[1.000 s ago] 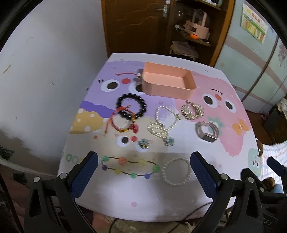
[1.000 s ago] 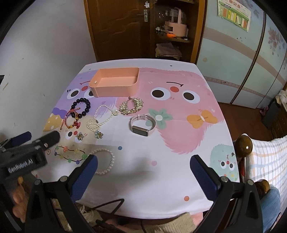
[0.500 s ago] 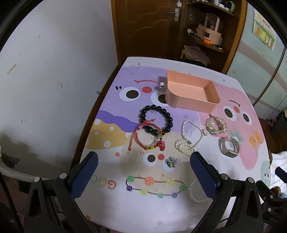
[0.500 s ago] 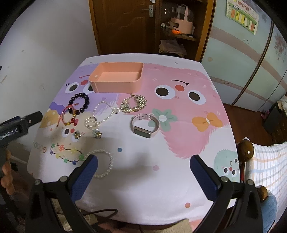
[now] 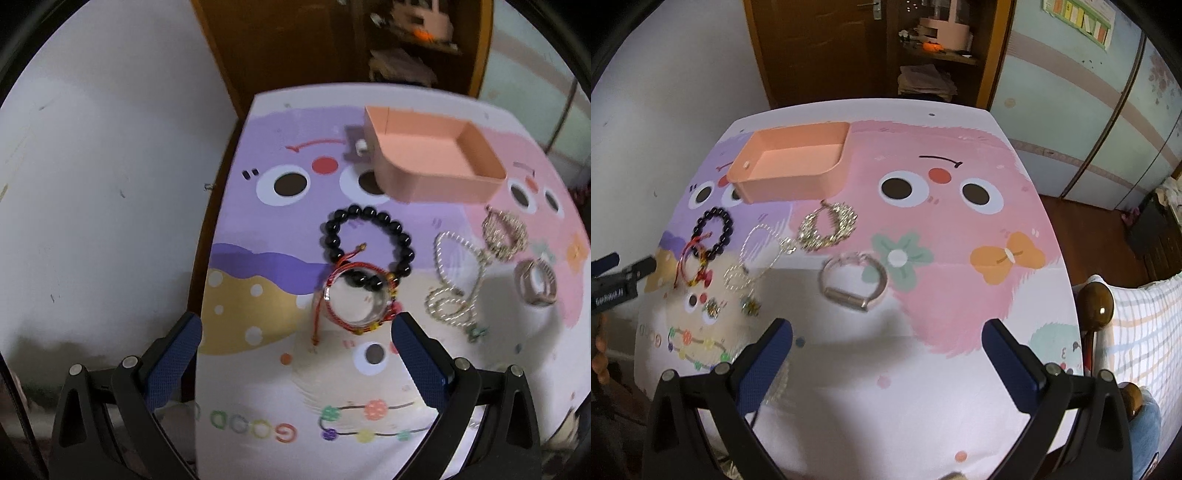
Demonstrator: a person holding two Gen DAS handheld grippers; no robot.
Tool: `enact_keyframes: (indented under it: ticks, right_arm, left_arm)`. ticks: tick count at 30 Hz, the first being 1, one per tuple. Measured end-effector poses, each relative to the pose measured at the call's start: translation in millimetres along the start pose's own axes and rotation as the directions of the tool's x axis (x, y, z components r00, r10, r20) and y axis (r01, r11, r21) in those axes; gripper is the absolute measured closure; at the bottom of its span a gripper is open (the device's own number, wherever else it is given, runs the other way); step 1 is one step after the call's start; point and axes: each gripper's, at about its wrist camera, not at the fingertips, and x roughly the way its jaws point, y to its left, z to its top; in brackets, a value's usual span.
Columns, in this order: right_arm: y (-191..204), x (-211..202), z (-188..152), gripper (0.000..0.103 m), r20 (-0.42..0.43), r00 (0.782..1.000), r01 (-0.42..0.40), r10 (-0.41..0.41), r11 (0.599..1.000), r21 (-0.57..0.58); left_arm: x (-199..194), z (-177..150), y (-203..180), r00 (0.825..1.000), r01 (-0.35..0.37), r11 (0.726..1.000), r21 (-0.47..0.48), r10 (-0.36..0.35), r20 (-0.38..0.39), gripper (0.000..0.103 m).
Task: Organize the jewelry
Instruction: 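Move the left tool to the red string bracelet while the right tool approaches the pink-band watch, then grasp and lift the red string bracelet with left tool while right tool lifts the watch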
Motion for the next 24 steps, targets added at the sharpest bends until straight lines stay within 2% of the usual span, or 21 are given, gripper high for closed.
enact_keyframes:
  ticks: [3,9,14,18,20,24]
  right_arm:
    - [-6,10,11,0.002,-0.010,1.000,-0.008,0.008,1.000,0.019]
    - [-18,42,22,0.017,-0.073,0.996,-0.045,0.050,0.997,0.062]
    - [-21,66,19,0.030,-0.130,0.989,-0.061,0.068,0.996,0.064]
    - [-25,81,17,0.036,-0.161,0.982,-0.086,0.098,0.993,0.081]
    - [-28,86,17,0.040,-0.168,0.981,-0.085,0.098,0.993,0.083]
    - [-30,95,19,0.047,-0.181,0.978,-0.089,0.102,0.993,0.081]
  left_arm:
    - [14,7,6,1.000,0.001,1.000,0.022,-0.001,-0.027,0.002]
    - [44,15,8,0.996,0.067,0.994,0.086,-0.061,-0.071,0.002]
    - [67,20,4,0.989,0.101,0.989,0.106,-0.088,-0.116,0.012]
    - [80,22,-4,0.986,0.118,0.986,0.119,-0.102,-0.134,0.019]
    - [89,25,-8,0.983,0.129,0.984,0.121,-0.111,-0.148,0.029]
    - [98,31,-11,0.977,0.162,0.982,0.100,-0.145,-0.159,0.040]
